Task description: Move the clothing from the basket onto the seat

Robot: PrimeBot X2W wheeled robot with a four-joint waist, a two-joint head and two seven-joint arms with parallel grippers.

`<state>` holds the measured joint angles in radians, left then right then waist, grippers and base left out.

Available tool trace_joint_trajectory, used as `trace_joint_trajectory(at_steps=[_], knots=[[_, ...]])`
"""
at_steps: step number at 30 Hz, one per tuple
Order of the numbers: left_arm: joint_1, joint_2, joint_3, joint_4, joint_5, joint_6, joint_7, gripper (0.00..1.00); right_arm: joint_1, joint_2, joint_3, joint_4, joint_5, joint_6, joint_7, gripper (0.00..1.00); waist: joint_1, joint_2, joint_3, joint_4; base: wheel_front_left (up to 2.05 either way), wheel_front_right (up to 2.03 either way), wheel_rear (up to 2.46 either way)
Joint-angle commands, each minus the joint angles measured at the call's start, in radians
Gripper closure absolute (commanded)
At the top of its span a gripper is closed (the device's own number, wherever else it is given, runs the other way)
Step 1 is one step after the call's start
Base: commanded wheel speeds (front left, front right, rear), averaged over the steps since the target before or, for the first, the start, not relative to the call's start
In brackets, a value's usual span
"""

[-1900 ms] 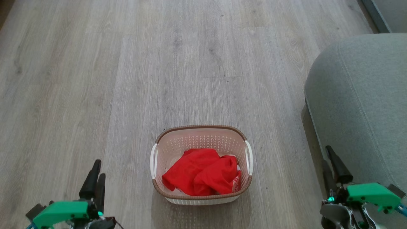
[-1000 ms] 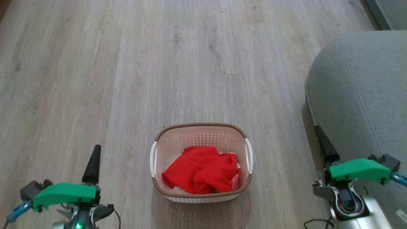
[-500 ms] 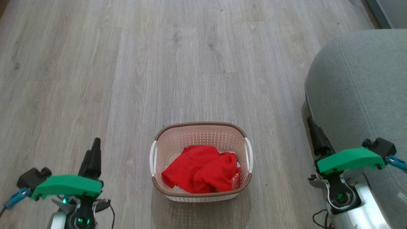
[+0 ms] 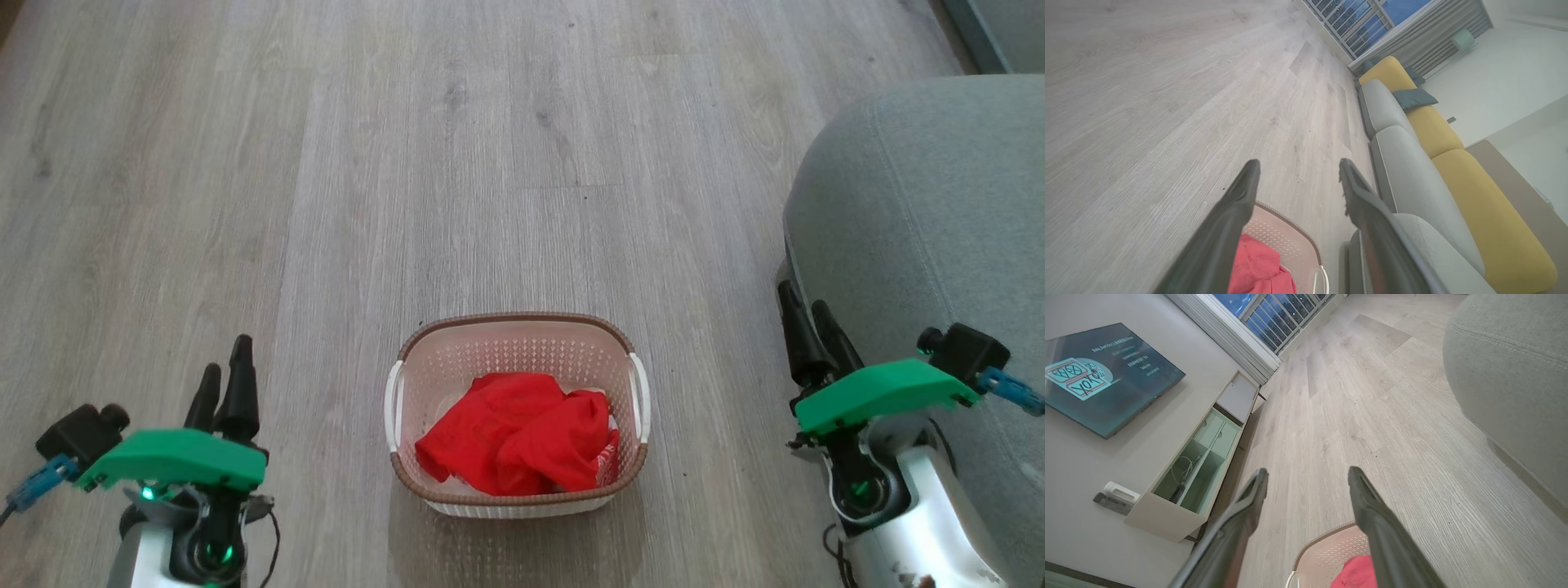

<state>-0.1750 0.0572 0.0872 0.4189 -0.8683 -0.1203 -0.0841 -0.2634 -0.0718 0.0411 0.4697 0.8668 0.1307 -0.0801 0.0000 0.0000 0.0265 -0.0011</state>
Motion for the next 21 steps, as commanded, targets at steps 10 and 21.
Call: trace_joint_trajectory(at_steps=[10,21], knots=[[-0.087,0.031,0.028,-0.018,0.141,-0.006,-0.038,0.00,-0.106,-0.021,0.032,-0.011,-0.149,0.000,-0.041,0.00,0.0000,0.0000,0.003,0.002,0.00,0.00,0.00],[-0.114,0.035,0.032,0.002,0.273,-0.007,-0.070,0.00,-0.149,-0.029,0.059,0.013,-0.280,0.000,-0.074,0.00,0.0000,0.0000,0.001,-0.001,0.00,0.00,0.00]])
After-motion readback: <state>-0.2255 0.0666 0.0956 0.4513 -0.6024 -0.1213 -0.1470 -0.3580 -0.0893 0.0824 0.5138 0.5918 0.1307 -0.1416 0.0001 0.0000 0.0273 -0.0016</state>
